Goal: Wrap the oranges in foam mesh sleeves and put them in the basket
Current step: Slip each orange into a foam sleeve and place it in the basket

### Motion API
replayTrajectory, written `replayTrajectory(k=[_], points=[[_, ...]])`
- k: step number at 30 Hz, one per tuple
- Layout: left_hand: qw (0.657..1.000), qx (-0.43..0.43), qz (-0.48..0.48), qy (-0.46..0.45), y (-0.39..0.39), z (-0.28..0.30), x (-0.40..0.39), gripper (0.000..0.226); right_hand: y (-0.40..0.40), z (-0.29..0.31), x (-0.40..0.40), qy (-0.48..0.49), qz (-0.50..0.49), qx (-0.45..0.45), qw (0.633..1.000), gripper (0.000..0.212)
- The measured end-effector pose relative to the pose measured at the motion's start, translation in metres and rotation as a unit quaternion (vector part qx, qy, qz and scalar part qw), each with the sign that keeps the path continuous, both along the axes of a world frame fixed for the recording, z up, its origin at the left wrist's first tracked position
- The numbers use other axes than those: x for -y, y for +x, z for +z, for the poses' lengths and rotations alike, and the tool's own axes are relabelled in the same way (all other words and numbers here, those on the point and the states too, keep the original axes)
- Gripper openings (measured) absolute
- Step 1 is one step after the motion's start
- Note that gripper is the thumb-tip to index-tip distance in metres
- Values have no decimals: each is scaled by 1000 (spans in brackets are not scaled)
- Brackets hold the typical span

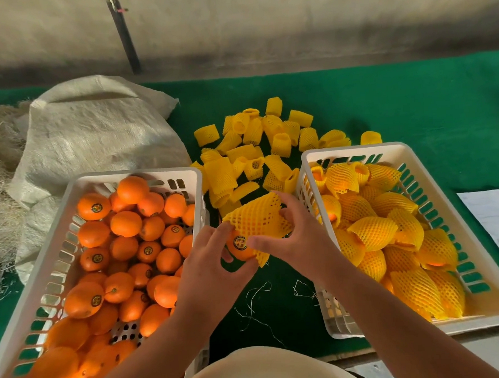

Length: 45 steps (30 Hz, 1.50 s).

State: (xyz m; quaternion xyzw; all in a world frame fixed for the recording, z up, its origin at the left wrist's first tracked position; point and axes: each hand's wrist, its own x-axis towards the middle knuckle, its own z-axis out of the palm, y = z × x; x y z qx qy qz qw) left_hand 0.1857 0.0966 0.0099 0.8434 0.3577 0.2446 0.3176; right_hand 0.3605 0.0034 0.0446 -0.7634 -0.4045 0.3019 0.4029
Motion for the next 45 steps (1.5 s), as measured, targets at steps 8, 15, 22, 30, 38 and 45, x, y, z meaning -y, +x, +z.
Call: replayTrajectory(k=[8,15,22,30,38,45], points=[[999,-47,-15,24,2,1,0,70,-19,-13,-1,2,-13,-33,999,116],[994,-11,-46,-101,2,0,6,93,-16,-25,3,-9,-55,-15,998,109],[997,30,-59,-51,-5,4,15,47,-7,-32,7,-18,-75,-2,997,112],[784,120,44,-608,10,19,-12,32,-12,-23,14,11,11,81,997,114],[738,173,-12,-653,11,17,-11,59,-11,-22,24,19,-3,-40,999,122],[768,112,-31,-630,20,7,0,58,-7,-34,37,-16,-73,-221,972,95]])
